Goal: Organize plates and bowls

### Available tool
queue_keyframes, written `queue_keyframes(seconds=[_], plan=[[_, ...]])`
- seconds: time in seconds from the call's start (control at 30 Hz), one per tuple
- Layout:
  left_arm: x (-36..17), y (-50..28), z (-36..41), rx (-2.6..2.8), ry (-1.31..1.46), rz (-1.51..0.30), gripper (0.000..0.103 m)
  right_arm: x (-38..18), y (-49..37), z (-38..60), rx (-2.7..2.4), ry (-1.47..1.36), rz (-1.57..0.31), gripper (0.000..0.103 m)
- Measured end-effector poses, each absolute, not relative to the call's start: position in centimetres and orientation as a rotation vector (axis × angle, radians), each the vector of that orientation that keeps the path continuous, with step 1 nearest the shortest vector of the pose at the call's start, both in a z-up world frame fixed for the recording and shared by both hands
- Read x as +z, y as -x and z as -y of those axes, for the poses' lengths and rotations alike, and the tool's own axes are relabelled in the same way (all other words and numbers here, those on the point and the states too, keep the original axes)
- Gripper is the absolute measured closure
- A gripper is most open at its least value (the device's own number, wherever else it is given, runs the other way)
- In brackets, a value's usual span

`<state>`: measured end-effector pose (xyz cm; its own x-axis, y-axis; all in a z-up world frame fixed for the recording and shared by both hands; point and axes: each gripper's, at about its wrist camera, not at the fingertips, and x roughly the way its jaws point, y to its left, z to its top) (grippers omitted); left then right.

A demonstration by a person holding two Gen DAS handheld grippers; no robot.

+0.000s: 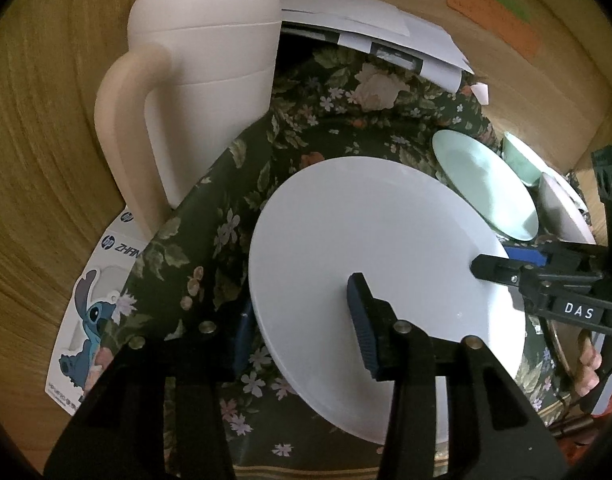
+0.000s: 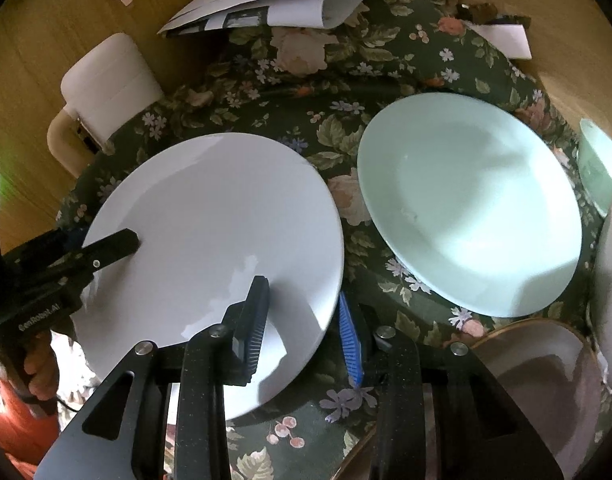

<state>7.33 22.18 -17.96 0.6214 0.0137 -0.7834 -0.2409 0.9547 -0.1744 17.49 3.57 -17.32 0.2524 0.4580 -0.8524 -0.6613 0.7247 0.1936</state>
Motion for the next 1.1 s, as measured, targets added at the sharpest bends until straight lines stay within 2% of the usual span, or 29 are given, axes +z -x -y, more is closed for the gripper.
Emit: queue_keyframes(seconds=[1.1], plan=[[-13.3, -6.8, -17.6, 0.105, 0.216, -0.772, 0.059, -12.9, -14.9, 2.4, 0.713, 0.121, -0.899, 0.072]])
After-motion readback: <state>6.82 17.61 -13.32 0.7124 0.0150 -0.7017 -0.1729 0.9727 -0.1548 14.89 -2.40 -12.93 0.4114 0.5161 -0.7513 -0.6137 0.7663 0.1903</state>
